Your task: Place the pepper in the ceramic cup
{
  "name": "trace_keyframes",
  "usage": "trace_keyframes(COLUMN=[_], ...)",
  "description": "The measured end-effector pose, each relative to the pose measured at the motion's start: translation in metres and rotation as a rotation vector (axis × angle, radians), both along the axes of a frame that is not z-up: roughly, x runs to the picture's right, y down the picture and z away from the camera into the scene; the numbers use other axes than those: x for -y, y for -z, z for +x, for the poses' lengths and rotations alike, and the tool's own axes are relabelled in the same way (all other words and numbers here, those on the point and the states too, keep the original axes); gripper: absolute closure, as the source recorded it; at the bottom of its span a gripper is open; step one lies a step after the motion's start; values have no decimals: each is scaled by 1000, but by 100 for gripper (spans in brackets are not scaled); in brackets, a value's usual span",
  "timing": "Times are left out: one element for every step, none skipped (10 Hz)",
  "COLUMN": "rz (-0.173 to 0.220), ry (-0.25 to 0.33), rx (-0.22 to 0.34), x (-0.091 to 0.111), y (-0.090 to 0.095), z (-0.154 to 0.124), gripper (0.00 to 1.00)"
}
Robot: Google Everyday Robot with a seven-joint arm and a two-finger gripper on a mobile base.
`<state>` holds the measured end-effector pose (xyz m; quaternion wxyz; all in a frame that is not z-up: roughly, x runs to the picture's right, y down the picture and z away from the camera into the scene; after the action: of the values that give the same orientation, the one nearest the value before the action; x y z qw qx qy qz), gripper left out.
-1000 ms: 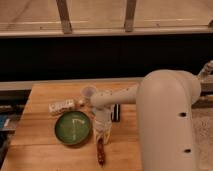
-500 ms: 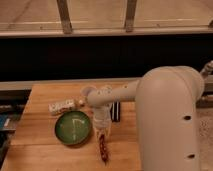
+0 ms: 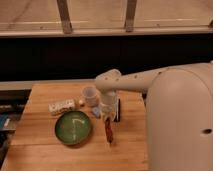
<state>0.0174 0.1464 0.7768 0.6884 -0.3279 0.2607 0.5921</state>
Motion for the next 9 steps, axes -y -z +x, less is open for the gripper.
trace_keyframes(rz=[47,87,136,193,226,282,320,359,385], ry=[-8,-15,-18,-18,-16,-11,-6,2,12], rx=[9,19,30,49,64,94,115,144,166], x=[22,40,63,90,105,133,152,172,187], y=[5,10,18,27,32,39,41,42,41], z=[5,7,10,7,5,-2,-7,-18,-28], gripper=[100,100,100,100,100,100,100,100,100])
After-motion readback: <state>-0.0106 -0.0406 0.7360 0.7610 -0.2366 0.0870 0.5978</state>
